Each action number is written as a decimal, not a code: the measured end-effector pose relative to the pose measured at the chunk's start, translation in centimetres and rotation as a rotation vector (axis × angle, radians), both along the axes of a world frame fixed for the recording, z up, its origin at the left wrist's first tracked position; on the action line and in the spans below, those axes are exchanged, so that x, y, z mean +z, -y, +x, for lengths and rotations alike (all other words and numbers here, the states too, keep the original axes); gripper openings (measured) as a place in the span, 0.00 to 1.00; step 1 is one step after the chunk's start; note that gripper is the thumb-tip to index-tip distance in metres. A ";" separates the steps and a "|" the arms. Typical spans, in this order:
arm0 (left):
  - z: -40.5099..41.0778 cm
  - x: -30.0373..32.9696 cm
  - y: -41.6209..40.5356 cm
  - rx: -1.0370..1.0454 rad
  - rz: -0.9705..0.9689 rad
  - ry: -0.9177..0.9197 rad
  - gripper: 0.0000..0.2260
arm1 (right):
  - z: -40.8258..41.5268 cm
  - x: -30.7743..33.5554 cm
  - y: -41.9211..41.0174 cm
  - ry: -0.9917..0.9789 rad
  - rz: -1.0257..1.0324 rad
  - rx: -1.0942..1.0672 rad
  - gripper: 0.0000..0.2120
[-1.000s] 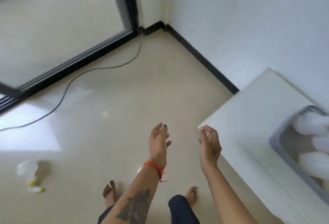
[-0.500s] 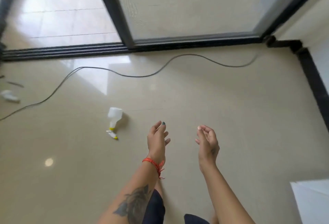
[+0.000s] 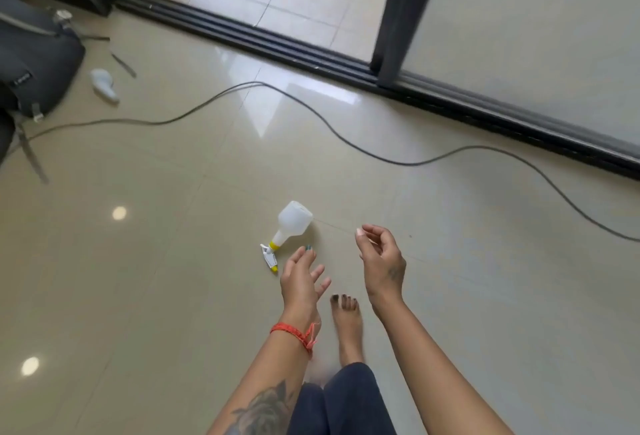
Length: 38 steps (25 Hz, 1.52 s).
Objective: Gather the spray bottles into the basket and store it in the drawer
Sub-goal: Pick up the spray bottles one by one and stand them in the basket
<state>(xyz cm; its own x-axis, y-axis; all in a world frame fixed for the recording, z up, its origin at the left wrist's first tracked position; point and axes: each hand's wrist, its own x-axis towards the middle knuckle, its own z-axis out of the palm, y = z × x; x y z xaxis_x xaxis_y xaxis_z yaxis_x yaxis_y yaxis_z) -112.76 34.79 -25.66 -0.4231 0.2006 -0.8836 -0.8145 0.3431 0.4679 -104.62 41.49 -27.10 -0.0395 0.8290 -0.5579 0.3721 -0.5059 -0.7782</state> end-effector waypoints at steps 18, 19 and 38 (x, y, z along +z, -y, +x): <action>-10.2 -33.4 -4.8 0.565 0.151 0.411 0.29 | -15.0 -33.6 -5.0 0.082 -0.146 0.597 0.27; -10.0 -32.8 -4.6 0.573 0.162 0.398 0.28 | -14.5 -33.1 -4.7 0.068 -0.149 0.571 0.26; 12.2 7.4 -1.7 -0.364 0.276 0.132 0.20 | 12.5 7.7 3.7 -0.261 0.146 -0.374 0.24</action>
<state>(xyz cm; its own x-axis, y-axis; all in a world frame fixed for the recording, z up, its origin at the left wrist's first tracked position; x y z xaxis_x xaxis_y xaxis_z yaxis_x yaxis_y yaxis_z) -100.51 36.49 -18.29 -0.1692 0.5496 -0.8181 -0.7230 0.4949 0.4820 -92.13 37.78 -19.36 0.1534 0.8820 -0.4457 -0.0319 -0.4464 -0.8943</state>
